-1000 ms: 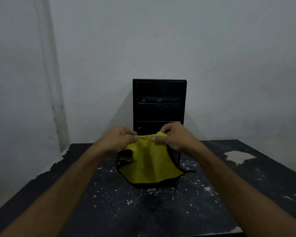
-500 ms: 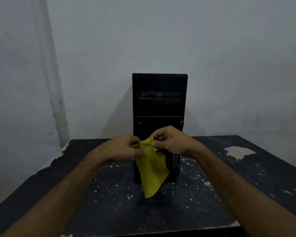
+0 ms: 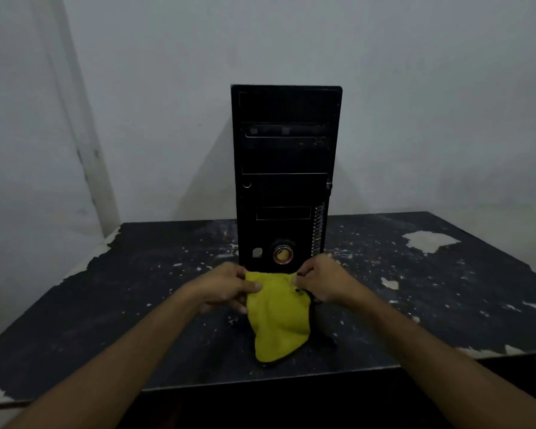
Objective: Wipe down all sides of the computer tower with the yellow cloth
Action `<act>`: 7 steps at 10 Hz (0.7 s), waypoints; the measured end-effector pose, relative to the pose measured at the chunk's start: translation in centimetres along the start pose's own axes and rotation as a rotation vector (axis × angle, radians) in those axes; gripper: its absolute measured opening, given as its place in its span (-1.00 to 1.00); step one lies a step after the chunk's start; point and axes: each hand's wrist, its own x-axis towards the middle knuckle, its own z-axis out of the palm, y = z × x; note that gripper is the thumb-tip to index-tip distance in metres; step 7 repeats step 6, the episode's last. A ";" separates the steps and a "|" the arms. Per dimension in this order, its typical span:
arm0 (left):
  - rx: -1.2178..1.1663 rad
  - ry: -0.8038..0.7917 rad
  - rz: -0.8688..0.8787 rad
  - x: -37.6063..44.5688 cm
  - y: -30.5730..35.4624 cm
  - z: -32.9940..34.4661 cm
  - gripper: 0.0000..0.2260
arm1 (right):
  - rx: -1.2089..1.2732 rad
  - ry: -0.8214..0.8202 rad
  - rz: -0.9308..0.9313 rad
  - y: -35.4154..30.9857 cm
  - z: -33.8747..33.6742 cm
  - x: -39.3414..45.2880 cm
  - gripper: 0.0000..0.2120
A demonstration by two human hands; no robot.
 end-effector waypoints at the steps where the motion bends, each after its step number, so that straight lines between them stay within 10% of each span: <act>1: 0.460 0.341 0.128 0.6 -2.2 2.3 -0.72 | -0.236 0.182 0.002 2.0 3.0 -0.9 -0.77; 2: 0.698 0.571 0.403 0.0 -2.8 3.6 -0.65 | -0.363 0.367 -0.223 2.6 4.7 -2.1 -0.81; 3: 0.787 0.402 0.651 0.0 -3.5 4.6 -0.77 | -0.289 0.267 -0.411 2.5 5.6 -2.8 -0.74; 7: 0.896 0.280 0.686 0.4 -5.6 5.5 -0.63 | -0.539 0.142 -0.576 3.8 6.8 -2.2 -0.59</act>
